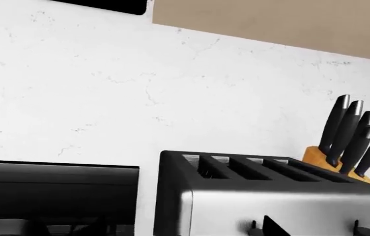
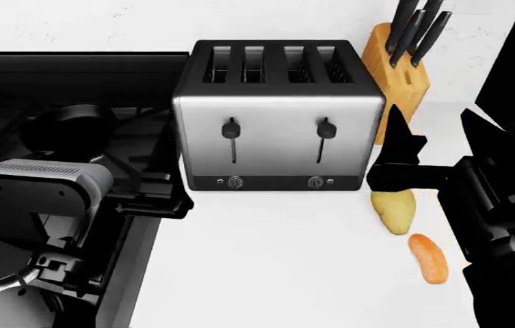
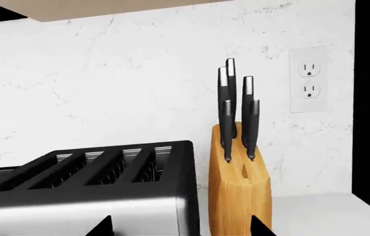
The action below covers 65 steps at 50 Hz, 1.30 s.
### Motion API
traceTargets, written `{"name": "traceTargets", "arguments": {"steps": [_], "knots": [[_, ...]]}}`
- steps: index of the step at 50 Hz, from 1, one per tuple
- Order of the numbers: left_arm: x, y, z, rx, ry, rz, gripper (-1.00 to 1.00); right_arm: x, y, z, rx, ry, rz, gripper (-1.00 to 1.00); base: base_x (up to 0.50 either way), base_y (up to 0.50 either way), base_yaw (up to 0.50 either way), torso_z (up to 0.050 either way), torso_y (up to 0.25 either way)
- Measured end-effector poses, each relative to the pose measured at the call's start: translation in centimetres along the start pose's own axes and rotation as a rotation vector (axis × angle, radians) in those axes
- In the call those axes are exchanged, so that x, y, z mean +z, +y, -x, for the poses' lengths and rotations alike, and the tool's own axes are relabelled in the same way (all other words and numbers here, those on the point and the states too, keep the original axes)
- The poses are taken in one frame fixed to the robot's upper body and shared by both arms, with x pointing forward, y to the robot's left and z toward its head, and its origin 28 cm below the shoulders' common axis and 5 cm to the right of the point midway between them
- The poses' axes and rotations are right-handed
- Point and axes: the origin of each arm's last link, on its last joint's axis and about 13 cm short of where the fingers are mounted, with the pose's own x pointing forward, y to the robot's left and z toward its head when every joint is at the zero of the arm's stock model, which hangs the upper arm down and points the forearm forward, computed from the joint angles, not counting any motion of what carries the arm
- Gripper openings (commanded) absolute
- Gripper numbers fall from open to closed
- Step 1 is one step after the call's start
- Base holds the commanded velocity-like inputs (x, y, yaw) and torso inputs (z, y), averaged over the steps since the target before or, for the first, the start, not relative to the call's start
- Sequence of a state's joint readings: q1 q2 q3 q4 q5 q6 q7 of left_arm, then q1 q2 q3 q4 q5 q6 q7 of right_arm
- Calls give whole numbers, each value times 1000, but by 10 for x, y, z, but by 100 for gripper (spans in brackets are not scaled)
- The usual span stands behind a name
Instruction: Place both pans onto different burners. Then place the potato and the sushi on different pans.
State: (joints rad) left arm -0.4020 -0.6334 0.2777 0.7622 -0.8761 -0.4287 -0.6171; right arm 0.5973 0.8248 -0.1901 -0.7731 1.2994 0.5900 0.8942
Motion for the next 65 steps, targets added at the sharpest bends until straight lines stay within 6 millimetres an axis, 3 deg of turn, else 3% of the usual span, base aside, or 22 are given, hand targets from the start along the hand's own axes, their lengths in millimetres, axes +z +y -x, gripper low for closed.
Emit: {"name": "traceTargets", "arguments": {"steps": [46,65], "knots": [[-3,0,0,0,-2,18,100,-6,4,-3,30,28,6,100,0,-131,0,0,0],[-4,1,2,-1,-11,29,100,-16,14,-24,27,323,-28,100,0,0,0,0,0]]}}
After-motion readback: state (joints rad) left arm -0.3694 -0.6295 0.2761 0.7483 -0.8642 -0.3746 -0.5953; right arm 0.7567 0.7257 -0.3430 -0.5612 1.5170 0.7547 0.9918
